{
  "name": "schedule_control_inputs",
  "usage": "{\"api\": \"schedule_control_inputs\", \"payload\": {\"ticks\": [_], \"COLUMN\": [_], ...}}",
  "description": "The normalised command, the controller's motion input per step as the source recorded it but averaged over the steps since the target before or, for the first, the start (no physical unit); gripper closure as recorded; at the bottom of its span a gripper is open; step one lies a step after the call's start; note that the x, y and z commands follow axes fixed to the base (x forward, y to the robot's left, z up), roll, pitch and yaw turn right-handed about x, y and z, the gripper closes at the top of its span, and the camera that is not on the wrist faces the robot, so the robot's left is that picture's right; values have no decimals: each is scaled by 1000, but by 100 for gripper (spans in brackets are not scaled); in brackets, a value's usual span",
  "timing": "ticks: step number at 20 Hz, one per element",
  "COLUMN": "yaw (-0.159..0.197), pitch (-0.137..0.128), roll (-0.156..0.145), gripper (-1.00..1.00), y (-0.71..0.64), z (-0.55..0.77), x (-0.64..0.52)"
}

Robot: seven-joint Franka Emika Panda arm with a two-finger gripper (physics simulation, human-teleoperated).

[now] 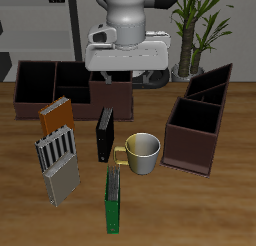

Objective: Place the green book into the left desk caddy's right compartment

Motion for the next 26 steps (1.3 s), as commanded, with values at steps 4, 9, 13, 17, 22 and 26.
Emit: {"api": "schedule_control_inputs", "payload": {"ticks": [4,9,13,17,22,26], "yaw": [24,89,26,21,-23,-15], "pitch": [-18,9,-7,-10,13,-24], "roll": [-18,40,-26,17,4,-27], "gripper": [-100,-100,-100,-100,-100,-100], "y": [-264,-153,-105,-109,-225,-193], "z": [38,-8,-18,-12,-95,-153], "x": [372,401,309,356,377,425]}}
